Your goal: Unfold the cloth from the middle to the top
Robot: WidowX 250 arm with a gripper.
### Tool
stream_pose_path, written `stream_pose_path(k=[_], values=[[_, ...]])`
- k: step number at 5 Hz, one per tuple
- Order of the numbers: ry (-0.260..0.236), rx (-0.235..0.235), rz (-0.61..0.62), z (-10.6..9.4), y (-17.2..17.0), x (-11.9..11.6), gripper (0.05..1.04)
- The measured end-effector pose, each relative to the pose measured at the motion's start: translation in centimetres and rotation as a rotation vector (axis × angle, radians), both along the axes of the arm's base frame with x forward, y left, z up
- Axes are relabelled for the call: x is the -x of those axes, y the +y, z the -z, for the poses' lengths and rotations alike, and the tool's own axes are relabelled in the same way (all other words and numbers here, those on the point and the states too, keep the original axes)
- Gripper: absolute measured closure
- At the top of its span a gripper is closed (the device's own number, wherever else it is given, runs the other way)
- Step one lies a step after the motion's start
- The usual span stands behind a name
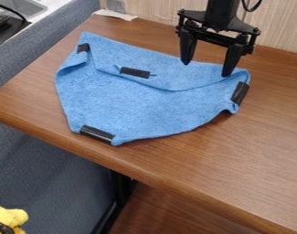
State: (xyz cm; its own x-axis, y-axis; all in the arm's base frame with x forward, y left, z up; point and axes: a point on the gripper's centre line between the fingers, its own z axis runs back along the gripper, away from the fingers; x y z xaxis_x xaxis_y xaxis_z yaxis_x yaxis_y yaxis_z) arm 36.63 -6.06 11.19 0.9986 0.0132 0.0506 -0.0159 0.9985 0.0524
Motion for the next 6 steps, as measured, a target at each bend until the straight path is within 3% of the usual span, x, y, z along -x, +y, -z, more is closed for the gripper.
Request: stream_pose_path(k=[1, 2, 3, 4, 5, 6], values=[[0.043, -0.001, -0.005, 1.6, -0.1, 0.2, 0.083], [0.049, 0.048, -0.103, 1.7, 1.0, -0.5, 0.083], [0.06, 0.076, -0.256, 2.0, 3.2, -1.5, 0.083], [0.035, 0.081, -0.396, 1.5, 5.6, -2.6, 0.083], [0.013, 0.052, -0.473, 1.6, 6.8, -2.8, 0.083], [0.0, -0.011, -0.543, 2.6, 7.9, -2.4, 0.083]])
